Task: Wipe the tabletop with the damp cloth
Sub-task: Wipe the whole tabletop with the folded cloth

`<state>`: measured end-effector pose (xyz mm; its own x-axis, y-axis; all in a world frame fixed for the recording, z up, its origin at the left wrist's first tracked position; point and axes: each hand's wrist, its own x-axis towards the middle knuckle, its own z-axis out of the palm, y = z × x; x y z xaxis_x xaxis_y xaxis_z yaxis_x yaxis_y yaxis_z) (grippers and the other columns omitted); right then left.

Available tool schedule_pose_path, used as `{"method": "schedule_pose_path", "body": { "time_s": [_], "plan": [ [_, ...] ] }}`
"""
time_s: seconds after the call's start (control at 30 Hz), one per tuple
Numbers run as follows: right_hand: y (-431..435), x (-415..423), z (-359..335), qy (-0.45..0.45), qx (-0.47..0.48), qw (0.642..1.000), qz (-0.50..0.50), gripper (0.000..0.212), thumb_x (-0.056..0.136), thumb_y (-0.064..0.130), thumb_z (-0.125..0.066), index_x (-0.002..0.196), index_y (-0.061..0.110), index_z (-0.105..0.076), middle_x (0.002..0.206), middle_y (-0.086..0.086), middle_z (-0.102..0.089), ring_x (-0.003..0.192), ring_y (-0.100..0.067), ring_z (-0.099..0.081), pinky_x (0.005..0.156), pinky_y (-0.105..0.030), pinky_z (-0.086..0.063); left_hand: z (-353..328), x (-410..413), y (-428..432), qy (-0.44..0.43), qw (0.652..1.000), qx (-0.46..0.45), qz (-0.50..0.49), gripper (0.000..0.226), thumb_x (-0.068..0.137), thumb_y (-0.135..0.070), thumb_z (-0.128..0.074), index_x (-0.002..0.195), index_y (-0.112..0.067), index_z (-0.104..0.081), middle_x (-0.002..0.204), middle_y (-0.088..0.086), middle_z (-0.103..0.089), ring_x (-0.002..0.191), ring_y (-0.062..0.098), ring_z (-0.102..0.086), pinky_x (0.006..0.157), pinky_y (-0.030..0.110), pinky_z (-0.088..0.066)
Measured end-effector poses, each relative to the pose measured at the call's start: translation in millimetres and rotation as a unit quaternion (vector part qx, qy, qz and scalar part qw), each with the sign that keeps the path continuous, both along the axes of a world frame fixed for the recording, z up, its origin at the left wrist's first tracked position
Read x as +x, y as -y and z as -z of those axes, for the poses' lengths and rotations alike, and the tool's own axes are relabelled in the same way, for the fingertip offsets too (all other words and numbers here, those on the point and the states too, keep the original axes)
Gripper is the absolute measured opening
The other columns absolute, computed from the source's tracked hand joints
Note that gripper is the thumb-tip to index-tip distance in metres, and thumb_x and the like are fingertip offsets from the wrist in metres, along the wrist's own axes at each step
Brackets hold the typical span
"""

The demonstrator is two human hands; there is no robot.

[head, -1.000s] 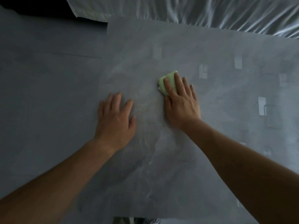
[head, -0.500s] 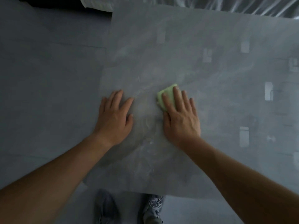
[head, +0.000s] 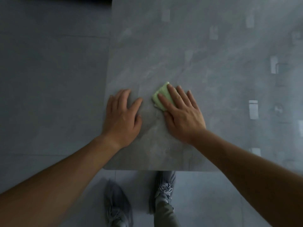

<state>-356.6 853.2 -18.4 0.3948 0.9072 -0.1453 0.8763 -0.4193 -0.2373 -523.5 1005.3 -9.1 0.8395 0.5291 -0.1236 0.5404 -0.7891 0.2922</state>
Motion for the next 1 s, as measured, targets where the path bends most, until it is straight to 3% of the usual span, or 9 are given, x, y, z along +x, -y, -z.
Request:
{"method": "schedule_pose_path", "body": {
  "time_s": [0.2, 0.37, 0.43, 0.5, 0.6, 0.67, 0.8, 1.0],
  "plan": [
    [-18, 11, -1, -0.013, 0.000, 0.994, 0.110, 0.057, 0.100, 0.044, -0.030, 0.156, 0.039, -0.023, 0.168, -0.001, -0.010, 0.154, -0.031, -0.010, 0.125, -0.047, -0.009, 5, -18, 5, -0.025, 0.999, 0.008, 0.042, 0.059, 0.089, -0.038, -0.044, 0.145, -0.023, -0.040, 0.157, 0.019, -0.026, 0.148, 0.034, -0.016, 0.117, 0.059, -0.013],
    [39, -10, -6, 0.006, -0.037, 0.999, 0.031, 0.056, 0.104, 0.046, -0.025, 0.158, 0.038, -0.015, 0.168, -0.001, -0.007, 0.155, -0.028, -0.006, 0.126, -0.046, -0.006, 11, -21, 3, -0.019, 0.999, -0.002, 0.047, 0.060, 0.092, -0.037, -0.047, 0.149, -0.025, -0.034, 0.162, 0.015, -0.015, 0.151, 0.030, -0.006, 0.119, 0.056, -0.005],
    [51, -4, -5, 0.013, -0.039, 0.998, 0.052, 0.056, 0.103, 0.046, -0.027, 0.158, 0.038, -0.017, 0.168, -0.001, -0.007, 0.154, -0.028, -0.006, 0.125, -0.046, -0.009, 13, -22, 3, -0.009, 0.999, -0.007, 0.045, 0.060, 0.092, -0.036, -0.047, 0.149, -0.025, -0.033, 0.163, 0.014, -0.012, 0.151, 0.029, -0.004, 0.120, 0.055, -0.003],
    [53, -8, -4, 0.007, -0.023, 0.989, 0.143, 0.056, 0.102, 0.043, -0.030, 0.157, 0.038, -0.020, 0.168, -0.002, -0.009, 0.154, -0.028, -0.008, 0.125, -0.046, -0.009, 13, -23, 2, 0.006, 0.999, -0.017, 0.043, 0.058, 0.092, -0.033, -0.048, 0.148, -0.023, -0.036, 0.162, 0.015, -0.014, 0.151, 0.029, -0.005, 0.120, 0.055, -0.003],
    [47, -47, -4, -0.002, -0.017, 0.971, 0.238, 0.059, 0.099, 0.042, -0.030, 0.157, 0.038, -0.021, 0.168, -0.003, -0.009, 0.154, -0.030, -0.008, 0.125, -0.040, -0.004, 13, -30, 0, 0.049, 0.997, -0.021, 0.053, 0.050, 0.088, -0.027, -0.051, 0.136, -0.014, -0.049, 0.153, 0.024, -0.029, 0.145, 0.038, -0.022, 0.118, 0.059, -0.013],
    [42, -83, -4, -0.006, -0.010, 0.975, 0.224, 0.059, 0.099, 0.043, -0.029, 0.157, 0.036, -0.023, 0.168, -0.005, -0.010, 0.154, -0.032, -0.009, 0.125, -0.042, -0.006, 15, -37, 1, 0.065, 0.996, -0.002, 0.056, 0.049, 0.085, -0.027, -0.051, 0.131, -0.011, -0.053, 0.146, 0.025, -0.038, 0.139, 0.043, -0.030, 0.115, 0.060, -0.019],
    [29, -96, -1, 0.000, -0.009, 0.990, 0.141, 0.055, 0.102, 0.046, -0.027, 0.157, 0.036, -0.022, 0.167, -0.005, -0.011, 0.154, -0.031, -0.009, 0.125, -0.045, -0.008, 23, -49, 4, 0.070, 0.995, 0.019, 0.065, 0.052, 0.088, -0.030, -0.049, 0.137, -0.015, -0.049, 0.150, 0.020, -0.037, 0.143, 0.037, -0.027, 0.116, 0.059, -0.016],
    [8, -65, 0, 0.000, 0.004, 0.980, 0.198, 0.054, 0.104, 0.043, -0.029, 0.157, 0.041, -0.018, 0.168, 0.000, -0.005, 0.155, -0.027, -0.003, 0.126, -0.041, -0.001, 26, -49, 3, 0.080, 0.994, 0.029, 0.061, 0.051, 0.090, -0.032, -0.048, 0.139, -0.017, -0.049, 0.152, 0.017, -0.036, 0.145, 0.034, -0.025, 0.118, 0.058, -0.013]
  ]
}}
